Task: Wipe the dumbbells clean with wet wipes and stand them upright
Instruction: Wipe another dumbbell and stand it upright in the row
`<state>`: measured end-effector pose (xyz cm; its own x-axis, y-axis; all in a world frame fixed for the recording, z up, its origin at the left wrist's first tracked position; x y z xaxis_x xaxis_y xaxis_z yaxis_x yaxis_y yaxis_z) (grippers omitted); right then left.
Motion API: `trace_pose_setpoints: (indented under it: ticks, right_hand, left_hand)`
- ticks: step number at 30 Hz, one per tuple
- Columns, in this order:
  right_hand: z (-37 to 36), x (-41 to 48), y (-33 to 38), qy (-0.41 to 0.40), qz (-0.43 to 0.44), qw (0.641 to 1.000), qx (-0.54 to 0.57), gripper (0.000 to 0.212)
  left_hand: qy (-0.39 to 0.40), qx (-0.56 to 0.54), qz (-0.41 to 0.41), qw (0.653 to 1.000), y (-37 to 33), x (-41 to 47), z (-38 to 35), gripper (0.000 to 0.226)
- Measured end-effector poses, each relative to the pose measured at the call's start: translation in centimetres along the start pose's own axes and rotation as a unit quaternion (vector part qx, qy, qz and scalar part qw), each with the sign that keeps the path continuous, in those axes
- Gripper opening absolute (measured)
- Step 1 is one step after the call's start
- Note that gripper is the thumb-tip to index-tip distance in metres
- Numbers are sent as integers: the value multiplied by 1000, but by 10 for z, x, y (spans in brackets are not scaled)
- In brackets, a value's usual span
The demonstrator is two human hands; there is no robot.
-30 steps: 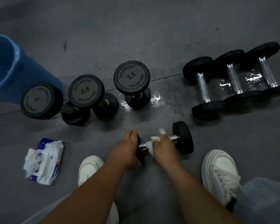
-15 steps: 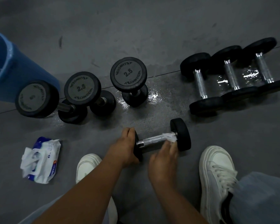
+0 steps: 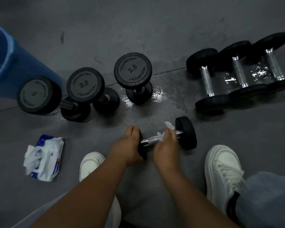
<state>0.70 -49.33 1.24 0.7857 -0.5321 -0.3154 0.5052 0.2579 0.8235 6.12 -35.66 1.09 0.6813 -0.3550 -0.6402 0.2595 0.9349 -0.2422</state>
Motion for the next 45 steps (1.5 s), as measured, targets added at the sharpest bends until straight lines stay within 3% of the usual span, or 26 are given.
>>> trace_pose_setpoints:
  ticks: [2,3,4,5,6,7,8,9,11,12,14,17,19,21,23,27,31,33,36,38,41,43,45]
  right_hand:
    - [-10,11,-6,61,-138,975,162,33]
    - [-22,13,-4,89,-197,938,271,29]
    - [-28,15,1,91,-232,904,346,28]
    - [-31,18,5,87,-235,903,348,27]
    - [-28,24,11,87,-193,941,265,26]
    - [-31,24,18,129,-115,979,108,27]
    - [-42,14,22,189,-14,980,-53,31]
    - [-53,1,19,224,63,957,-172,34]
    - [-56,-18,12,246,113,920,-284,41]
    - [-51,-19,14,226,127,918,-301,40]
    - [-39,-6,22,185,118,937,-273,33]
    - [-29,15,23,141,14,977,-162,40]
    - [-44,2,21,222,-17,954,-202,36]
    - [-47,-12,13,289,-14,925,-245,27]
    - [-39,-5,10,296,-24,928,-226,25]
    - [-33,19,26,184,1,980,-81,22]
    - [-39,-2,9,239,-21,967,-86,13]
    - [-29,-4,-3,190,-59,979,-53,18]
    - [-30,4,3,113,-37,991,-59,10]
    - [-40,1,12,132,22,986,-98,10]
    - [-46,-28,2,175,84,969,-155,29]
    - [-40,-45,-12,203,64,965,-155,27]
    - [-32,-41,-19,172,24,977,-125,21]
  left_hand:
    - [-1,6,0,1000,2,2,-1,105]
    - [5,2,-2,1000,3,3,-2,108]
    - [15,-5,-2,1000,5,5,-4,111]
    - [24,-19,0,1000,6,6,-6,113]
    - [28,-32,2,999,7,7,-6,112]
    - [25,-36,-2,999,6,6,-5,110]
    - [17,-31,-10,999,4,4,-4,106]
    - [8,-28,-16,999,2,3,-3,102]
    - [-5,-36,-20,999,0,0,-4,98]
    - [-9,-38,-19,999,0,-2,-4,100]
    - [-5,-32,-14,999,1,-2,-6,104]
    - [-7,-18,-13,1000,1,3,-1,99]
    - [-21,-18,-17,999,1,4,1,85]
    - [-19,-25,-20,999,2,4,-2,90]
    - [-9,-24,-15,1000,4,3,-6,99]
    - [-6,-32,-13,999,1,5,-2,95]
    - [-14,-45,-18,999,-1,1,-1,80]
    - [-10,-39,-13,999,-1,2,-1,78]
    - [-2,-44,-6,999,1,3,-1,76]
    - [-3,-35,-16,999,0,3,-3,81]
    - [-7,-13,-16,1000,1,3,-5,91]
    - [-20,18,-1,1000,1,-1,-5,100]
    - [-35,57,22,997,-1,-11,-6,113]
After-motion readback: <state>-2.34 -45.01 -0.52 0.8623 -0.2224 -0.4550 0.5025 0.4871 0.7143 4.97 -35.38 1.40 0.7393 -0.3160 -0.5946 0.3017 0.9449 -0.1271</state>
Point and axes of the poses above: each hand's wrist, its own x-axis towards the middle knuckle, its own z-axis out of the back of the hand, y = z × x, the point moved 8 cm from there along x, towards the middle knuckle, and after that the axes turned 2 degrees about x, right-handed, at the moved point
